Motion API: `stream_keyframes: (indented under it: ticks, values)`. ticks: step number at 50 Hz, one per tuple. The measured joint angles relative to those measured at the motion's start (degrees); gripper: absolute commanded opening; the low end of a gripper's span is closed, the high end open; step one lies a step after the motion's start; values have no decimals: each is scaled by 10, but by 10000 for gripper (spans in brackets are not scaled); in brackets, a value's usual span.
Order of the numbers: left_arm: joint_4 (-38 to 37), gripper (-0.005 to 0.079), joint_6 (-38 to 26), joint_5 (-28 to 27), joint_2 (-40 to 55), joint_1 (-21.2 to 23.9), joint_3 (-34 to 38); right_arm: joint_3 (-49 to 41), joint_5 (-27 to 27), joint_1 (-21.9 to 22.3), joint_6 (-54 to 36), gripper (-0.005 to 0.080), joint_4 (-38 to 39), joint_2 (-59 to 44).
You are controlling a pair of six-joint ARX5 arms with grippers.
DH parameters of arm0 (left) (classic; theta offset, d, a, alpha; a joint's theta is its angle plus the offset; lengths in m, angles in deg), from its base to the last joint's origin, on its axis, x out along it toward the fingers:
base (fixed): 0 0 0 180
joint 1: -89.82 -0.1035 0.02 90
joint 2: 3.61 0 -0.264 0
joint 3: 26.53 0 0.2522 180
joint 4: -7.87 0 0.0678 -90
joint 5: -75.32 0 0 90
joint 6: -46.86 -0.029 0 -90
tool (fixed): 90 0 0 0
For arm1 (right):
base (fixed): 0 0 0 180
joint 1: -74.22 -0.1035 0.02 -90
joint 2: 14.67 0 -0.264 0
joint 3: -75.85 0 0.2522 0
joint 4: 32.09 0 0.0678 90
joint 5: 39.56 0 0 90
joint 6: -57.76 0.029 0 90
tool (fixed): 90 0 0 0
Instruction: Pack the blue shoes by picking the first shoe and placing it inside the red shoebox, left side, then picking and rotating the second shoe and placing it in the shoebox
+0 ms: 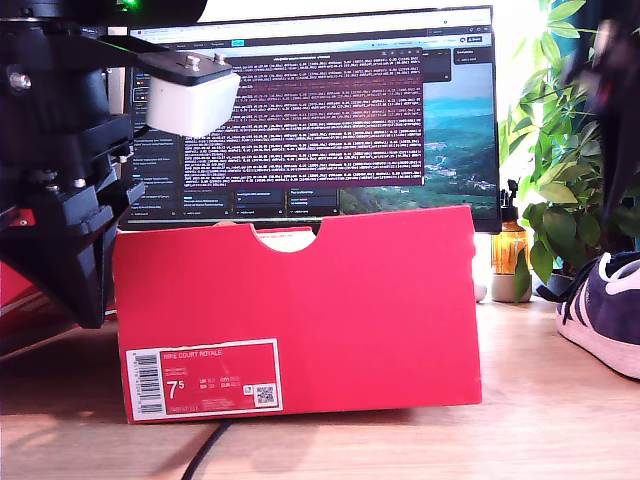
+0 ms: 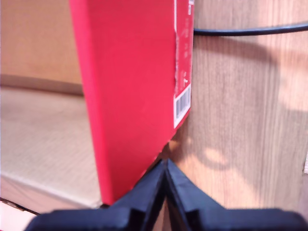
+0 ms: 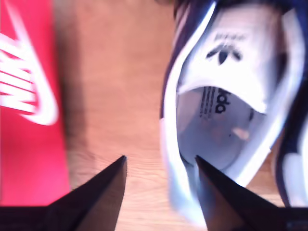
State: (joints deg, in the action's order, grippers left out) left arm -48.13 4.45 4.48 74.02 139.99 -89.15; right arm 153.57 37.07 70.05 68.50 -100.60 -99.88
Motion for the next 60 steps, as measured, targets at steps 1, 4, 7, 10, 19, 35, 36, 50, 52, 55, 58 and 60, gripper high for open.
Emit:
stream_keyframes:
  ticks: [1,4,7,10,19,35,36,50,52,55,58,60]
  values:
    - [0,-19,0,0,0,0,0,0,0,-1,-1,411,0,-6]
    - [2,-19,0,1,0,0,0,0,0,-4,-1,411,4,-20]
    - [4,-19,0,1,0,0,0,0,0,-7,-2,409,13,-30]
    - [7,-19,0,1,0,0,0,0,0,-9,-2,407,22,-41]
    - [18,-19,0,3,0,1,0,0,3,-18,-4,313,48,-89]
    - [22,-19,0,3,0,1,0,0,6,-20,-33,-13,64,-115]
    - [22,-19,0,3,0,1,0,0,6,-20,-33,-13,64,-115]
    - [22,-19,0,3,0,1,0,31,-14,-43,-31,-13,9,-115]
    - [22,-19,0,3,0,1,0,45,-27,-50,-31,-13,-9,-115]
    - [22,-19,0,3,0,1,0,70,-41,-62,-31,-13,-31,-115]
    - [22,-19,0,3,0,1,0,98,-42,-75,-31,-13,-44,-114]
    - [22,-19,0,3,0,1,0,117,-42,-82,-31,-13,-50,-113]
